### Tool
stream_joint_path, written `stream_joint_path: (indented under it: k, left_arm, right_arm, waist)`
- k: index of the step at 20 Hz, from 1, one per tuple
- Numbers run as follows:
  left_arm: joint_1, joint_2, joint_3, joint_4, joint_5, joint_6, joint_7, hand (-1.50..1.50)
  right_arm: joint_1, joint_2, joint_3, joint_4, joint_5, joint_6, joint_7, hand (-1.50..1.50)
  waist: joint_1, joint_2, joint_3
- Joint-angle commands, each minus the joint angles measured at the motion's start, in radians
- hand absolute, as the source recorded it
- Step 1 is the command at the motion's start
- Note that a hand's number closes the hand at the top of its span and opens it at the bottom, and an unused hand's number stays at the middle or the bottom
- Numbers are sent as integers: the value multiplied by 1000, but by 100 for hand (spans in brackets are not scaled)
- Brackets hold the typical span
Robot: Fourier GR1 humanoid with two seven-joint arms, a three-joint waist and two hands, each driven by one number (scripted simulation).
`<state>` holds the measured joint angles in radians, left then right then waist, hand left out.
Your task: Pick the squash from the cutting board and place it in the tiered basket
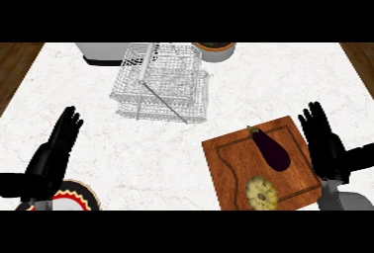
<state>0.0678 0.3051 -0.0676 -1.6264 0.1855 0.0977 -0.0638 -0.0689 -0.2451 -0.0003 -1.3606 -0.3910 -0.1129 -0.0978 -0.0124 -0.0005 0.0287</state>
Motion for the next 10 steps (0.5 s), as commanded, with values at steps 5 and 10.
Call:
stream_joint_path:
  k: [5, 10]
  left_arm:
    - [-60, -4, -59, 32, 3, -34, 114, 0]
    - [-122, -69, -93, 76, 43, -24, 226, 0]
  right_arm:
    - [-83, -198, 194, -258, 232, 309, -325, 150]
    - [118, -106, 51, -338, 344, 15, -627, -150]
  waist:
    - [-26, -21, -28]
    - [-57, -5, -26]
